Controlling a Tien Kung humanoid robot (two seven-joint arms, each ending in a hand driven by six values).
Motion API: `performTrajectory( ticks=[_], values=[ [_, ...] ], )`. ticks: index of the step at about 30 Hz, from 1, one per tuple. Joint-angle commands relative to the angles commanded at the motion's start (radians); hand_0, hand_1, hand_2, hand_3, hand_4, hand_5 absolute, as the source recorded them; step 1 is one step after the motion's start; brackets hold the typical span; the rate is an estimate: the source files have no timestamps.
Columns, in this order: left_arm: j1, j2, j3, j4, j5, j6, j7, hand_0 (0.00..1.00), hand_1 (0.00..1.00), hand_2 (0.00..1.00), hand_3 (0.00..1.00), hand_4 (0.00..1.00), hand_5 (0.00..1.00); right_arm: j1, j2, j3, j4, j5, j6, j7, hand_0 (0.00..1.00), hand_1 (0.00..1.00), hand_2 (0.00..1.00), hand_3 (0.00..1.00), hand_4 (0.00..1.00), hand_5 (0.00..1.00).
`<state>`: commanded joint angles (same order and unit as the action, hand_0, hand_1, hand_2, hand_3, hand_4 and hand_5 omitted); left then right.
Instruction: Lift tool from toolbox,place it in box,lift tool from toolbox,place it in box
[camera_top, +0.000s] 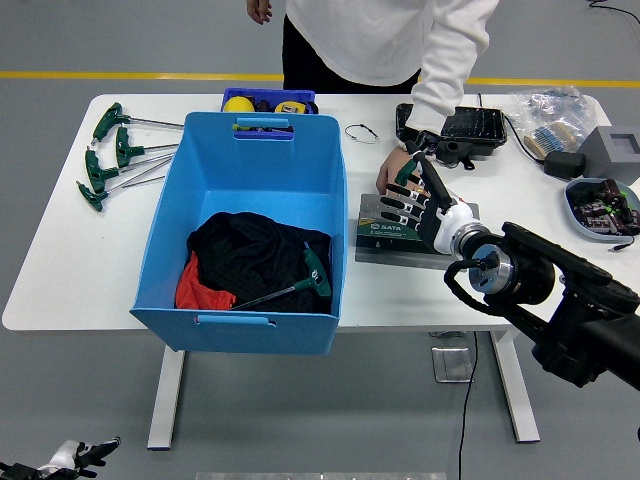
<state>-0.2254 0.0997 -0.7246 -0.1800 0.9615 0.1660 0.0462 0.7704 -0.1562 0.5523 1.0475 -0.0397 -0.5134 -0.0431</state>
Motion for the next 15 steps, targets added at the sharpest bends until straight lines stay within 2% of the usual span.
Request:
performTrajectory(
  ticks=[12,13,15],
  values=[
    [-0.014,-0.002,0.003,0.000,0.010,-0.001,0.001,0.718,0.730,0.730,0.689,0.696,0.637,0.034,0.013,-0.002,-0.066,0.060,0.032,0.040,0.571,0.535,0.713,0.886,0.990,0.772],
    [-0.015,-0.002,0.006,0.000,0.008,-0.001,0.001,0.718,0.734,0.731,0.690,0.698,0.640,0.034,0.014,0.000,-0.066,0.061,0.032,0.040,0.571,0.532,0.708,0.845,0.992,0.770],
    [-0.015,-0.002,0.008,0.000,0.004,-0.001,0.000,0.718,0.734,0.731,0.690,0.698,0.640,0.033,0.014,0.004,-0.066,0.064,0.033,0.039,0.571,0.532,0.708,0.845,0.992,0.770]
  ],
)
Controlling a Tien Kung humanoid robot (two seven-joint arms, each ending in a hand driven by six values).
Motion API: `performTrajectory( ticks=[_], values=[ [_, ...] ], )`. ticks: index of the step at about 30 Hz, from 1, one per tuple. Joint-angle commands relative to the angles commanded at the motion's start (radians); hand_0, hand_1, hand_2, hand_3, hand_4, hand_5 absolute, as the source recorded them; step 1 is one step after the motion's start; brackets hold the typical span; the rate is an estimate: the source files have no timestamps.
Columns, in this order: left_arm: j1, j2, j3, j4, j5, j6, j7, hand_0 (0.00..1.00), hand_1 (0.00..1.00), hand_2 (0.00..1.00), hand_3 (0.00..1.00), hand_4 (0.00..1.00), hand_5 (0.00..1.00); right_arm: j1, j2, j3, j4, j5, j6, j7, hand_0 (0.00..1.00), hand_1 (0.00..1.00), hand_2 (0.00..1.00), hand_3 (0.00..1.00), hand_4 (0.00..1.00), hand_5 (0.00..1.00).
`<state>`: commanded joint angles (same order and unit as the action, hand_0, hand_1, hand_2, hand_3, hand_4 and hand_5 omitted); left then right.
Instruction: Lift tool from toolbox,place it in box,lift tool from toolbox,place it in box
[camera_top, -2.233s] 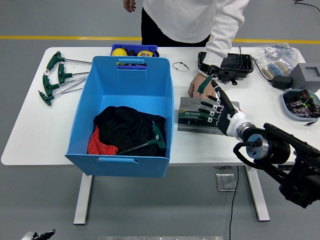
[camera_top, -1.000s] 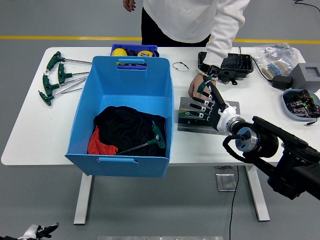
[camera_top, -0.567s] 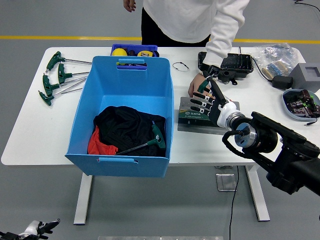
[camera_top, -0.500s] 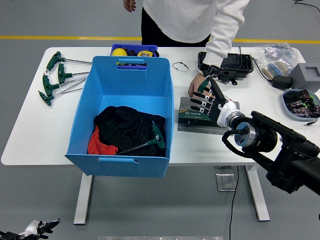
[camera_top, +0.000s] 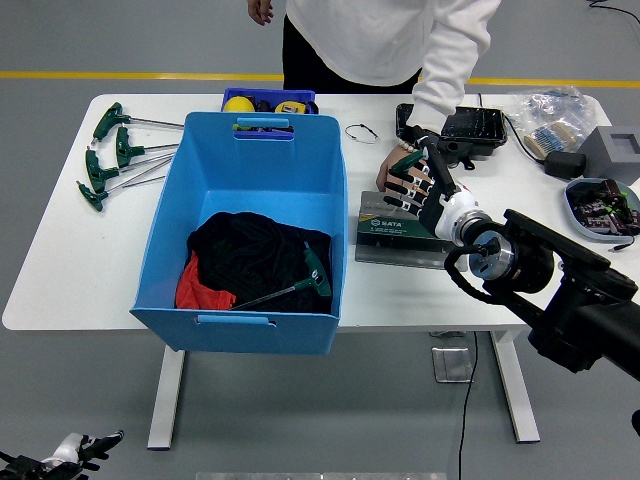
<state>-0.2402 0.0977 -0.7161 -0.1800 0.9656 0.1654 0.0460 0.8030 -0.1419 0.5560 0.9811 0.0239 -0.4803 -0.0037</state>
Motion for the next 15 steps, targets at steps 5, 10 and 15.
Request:
performTrajectory(
  ticks=[5,10,15],
  values=[
    [0.003,-0.001,-0.001,0.000,0.001,0.000,0.000,0.718,0.735,0.732,0.690,0.696,0.638,-0.011,0.002,0.013,0.004,0.013,0.001,0.002,0.566,0.534,0.708,0.816,0.993,0.771],
    [0.008,-0.001,0.003,0.000,0.001,-0.003,0.001,0.718,0.735,0.732,0.690,0.697,0.638,-0.022,0.006,0.021,0.009,0.029,0.002,0.005,0.565,0.532,0.708,0.809,0.996,0.772],
    [0.012,-0.002,0.005,0.000,0.002,-0.004,0.001,0.718,0.735,0.732,0.690,0.697,0.638,-0.032,0.009,0.038,0.021,0.043,0.000,0.009,0.565,0.532,0.708,0.809,0.996,0.772]
  ],
)
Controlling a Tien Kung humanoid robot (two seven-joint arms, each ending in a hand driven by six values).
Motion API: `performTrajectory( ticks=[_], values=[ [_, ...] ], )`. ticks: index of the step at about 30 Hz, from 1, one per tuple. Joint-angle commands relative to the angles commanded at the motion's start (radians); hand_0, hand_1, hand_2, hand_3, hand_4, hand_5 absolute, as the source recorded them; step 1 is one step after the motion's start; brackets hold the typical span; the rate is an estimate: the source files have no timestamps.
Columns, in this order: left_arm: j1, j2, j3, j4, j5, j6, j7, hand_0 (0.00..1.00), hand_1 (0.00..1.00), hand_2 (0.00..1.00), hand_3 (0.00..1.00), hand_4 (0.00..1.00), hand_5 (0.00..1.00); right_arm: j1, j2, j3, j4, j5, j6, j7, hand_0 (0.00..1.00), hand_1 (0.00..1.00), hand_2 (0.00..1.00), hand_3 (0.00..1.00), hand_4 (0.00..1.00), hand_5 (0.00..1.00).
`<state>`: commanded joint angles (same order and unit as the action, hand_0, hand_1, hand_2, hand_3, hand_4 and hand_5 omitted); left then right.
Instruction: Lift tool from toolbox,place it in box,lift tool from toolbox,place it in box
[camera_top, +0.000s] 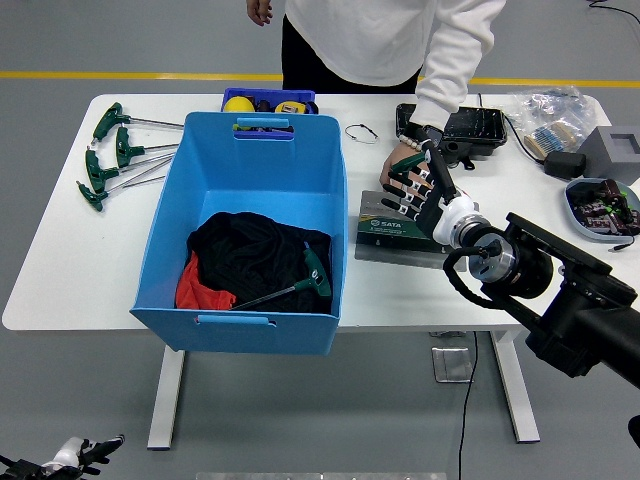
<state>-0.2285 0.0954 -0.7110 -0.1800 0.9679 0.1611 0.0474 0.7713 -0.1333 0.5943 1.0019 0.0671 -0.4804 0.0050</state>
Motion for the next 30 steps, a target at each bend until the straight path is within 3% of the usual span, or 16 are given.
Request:
performTrajectory(
  ticks=[16,30],
  values=[
    [0.017,-0.001,0.000,0.000,0.005,-0.005,0.001,0.716,0.740,0.733,0.691,0.698,0.639,-0.020,-0.009,0.084,0.092,0.004,-0.020,0.002,0.557,0.527,0.701,0.793,0.998,0.765],
    [0.035,-0.001,-0.021,0.000,0.018,-0.006,0.002,0.716,0.739,0.732,0.690,0.697,0.640,-0.006,-0.037,0.180,0.261,-0.004,-0.069,0.001,0.553,0.527,0.701,0.793,0.998,0.769]
  ],
)
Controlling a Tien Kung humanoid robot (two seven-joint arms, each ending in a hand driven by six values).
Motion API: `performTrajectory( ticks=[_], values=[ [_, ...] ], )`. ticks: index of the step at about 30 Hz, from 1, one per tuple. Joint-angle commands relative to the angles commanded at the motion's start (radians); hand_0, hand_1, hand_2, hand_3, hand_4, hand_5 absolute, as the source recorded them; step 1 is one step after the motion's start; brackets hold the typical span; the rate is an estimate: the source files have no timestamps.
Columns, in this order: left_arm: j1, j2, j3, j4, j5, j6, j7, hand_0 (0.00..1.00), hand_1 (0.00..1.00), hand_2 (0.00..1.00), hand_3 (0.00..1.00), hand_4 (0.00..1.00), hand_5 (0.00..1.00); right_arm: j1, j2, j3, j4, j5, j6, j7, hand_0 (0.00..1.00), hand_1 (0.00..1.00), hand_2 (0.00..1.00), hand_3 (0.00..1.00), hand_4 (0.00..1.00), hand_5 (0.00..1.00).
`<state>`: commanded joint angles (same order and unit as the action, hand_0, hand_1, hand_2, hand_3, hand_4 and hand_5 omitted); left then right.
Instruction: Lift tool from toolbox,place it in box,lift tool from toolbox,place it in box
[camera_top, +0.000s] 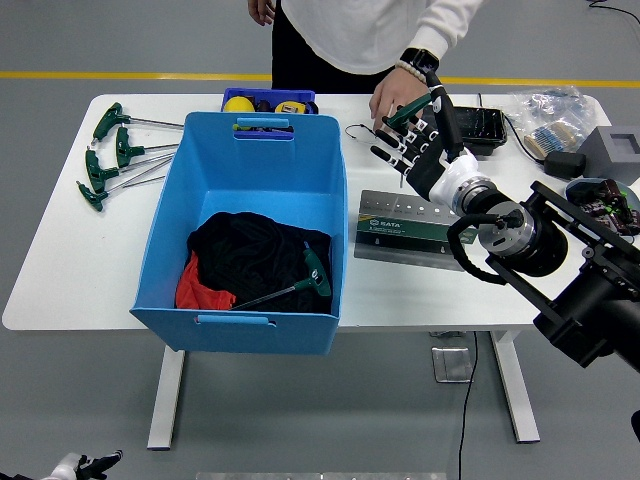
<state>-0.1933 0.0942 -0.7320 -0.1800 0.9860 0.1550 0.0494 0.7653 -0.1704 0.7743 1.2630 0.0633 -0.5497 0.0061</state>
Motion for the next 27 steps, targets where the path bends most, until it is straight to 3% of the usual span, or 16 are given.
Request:
performTrajectory(
  ticks=[11,18,22,27],
  values=[
    [0.007,0.004,-0.010,0.000,0.008,-0.002,0.002,0.715,0.733,0.728,0.691,0.696,0.642,0.076,-0.003,0.016,0.130,-0.012,-0.032,0.001,0.562,0.529,0.697,0.794,0.998,0.768],
    [0.008,0.007,-0.003,0.000,0.001,-0.002,0.001,0.715,0.730,0.726,0.691,0.696,0.642,0.150,-0.016,-0.112,0.212,-0.069,-0.029,-0.010,0.570,0.529,0.698,0.794,0.998,0.759],
    [0.008,0.008,-0.004,0.000,0.002,-0.003,0.002,0.716,0.729,0.726,0.691,0.696,0.642,0.213,-0.015,-0.257,0.199,-0.117,-0.004,-0.022,0.583,0.530,0.698,0.796,0.998,0.755],
    [0.006,0.010,-0.006,0.000,0.009,-0.004,0.003,0.716,0.721,0.725,0.691,0.696,0.642,0.308,0.029,-0.460,0.061,-0.260,0.016,-0.037,0.609,0.537,0.700,0.789,0.998,0.751]
  ],
)
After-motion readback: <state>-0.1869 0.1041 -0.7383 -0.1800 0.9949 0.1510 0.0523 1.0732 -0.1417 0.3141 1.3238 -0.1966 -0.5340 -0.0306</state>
